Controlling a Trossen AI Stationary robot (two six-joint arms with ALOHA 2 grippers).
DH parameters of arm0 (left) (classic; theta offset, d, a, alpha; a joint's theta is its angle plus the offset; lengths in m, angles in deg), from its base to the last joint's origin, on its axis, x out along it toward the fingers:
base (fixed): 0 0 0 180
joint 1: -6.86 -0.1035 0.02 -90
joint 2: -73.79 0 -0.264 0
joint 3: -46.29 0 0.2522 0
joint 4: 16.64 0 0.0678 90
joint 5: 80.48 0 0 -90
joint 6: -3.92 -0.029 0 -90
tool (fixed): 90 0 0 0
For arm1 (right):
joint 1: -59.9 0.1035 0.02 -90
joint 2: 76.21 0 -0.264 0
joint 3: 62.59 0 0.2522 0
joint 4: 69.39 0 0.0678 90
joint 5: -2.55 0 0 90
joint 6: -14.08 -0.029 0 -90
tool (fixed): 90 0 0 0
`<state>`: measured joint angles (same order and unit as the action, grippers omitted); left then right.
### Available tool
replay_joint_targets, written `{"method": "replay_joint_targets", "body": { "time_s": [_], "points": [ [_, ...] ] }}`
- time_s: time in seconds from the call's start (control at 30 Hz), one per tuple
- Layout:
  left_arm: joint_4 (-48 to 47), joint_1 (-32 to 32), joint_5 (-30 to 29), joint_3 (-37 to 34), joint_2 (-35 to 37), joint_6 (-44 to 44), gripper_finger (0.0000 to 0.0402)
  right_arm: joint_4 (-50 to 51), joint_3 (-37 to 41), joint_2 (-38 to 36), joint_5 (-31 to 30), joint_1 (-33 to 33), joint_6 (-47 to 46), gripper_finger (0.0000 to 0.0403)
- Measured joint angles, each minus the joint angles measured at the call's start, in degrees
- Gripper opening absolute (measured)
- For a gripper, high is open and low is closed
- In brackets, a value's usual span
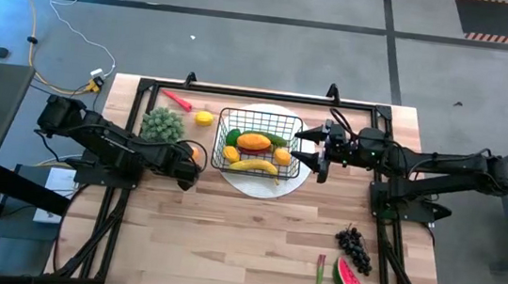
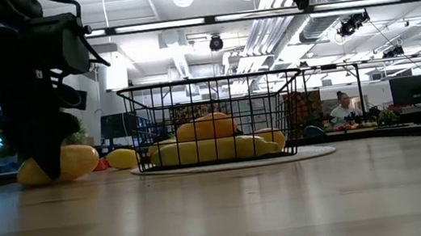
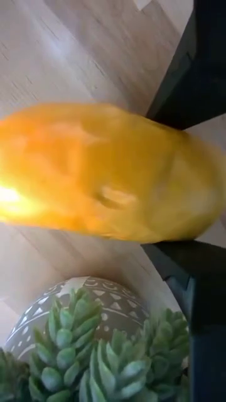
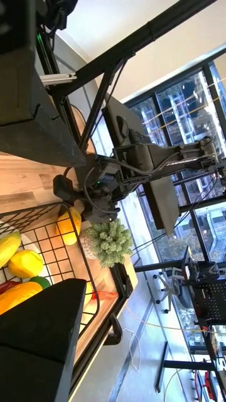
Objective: Build produce basket
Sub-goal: Put the yellow mango into the wire basket
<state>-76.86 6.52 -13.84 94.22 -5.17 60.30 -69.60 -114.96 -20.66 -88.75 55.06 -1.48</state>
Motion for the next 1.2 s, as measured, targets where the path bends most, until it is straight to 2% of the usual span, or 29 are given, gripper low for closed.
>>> {"method": "replay_joint_targets", "body": {
  "time_s": [0.13,0.4,0.53,0.67,0.83,0.9,0.97,1.07,1.2],
  "points": [
    [-0.02,0.00,0.00,0.00,0.02,-0.02,0.0217,0.00,0.00,0.00,0.00,0.00,-0.04,0.0288],
    [-0.11,0.00,0.48,0.00,0.60,-3.70,0.0217,0.00,0.00,0.00,0.00,0.00,-0.04,0.0288],
    [-0.02,0.00,3.75,0.00,3.57,-8.10,0.0217,0.00,0.00,0.00,0.00,0.00,-0.05,0.0288],
    [-0.20,0.00,12.59,0.32,9.69,-14.28,0.0218,0.00,0.00,0.00,0.00,0.01,-0.05,0.0288],
    [1.28,0.00,28.68,3.35,19.77,-21.63,0.0218,0.00,0.00,0.00,0.00,0.00,-0.04,0.0288],
    [4.94,0.00,34.64,4.58,23.90,-22.51,0.0218,0.00,0.00,0.00,0.00,0.00,-0.05,0.0288],
    [11.91,0.04,37.73,5.69,27.64,-21.72,0.0218,0.00,0.00,0.00,0.00,0.01,-0.04,0.0288],
    [25.80,0.03,35.26,6.60,31.69,-21.55,0.0218,-0.02,0.00,0.00,0.00,0.02,-0.04,0.0288],
    [43.88,-0.74,23.24,7.47,33.16,-29.62,0.0218,-0.53,0.00,0.00,0.00,0.00,-0.04,0.0288]
  ]
}}
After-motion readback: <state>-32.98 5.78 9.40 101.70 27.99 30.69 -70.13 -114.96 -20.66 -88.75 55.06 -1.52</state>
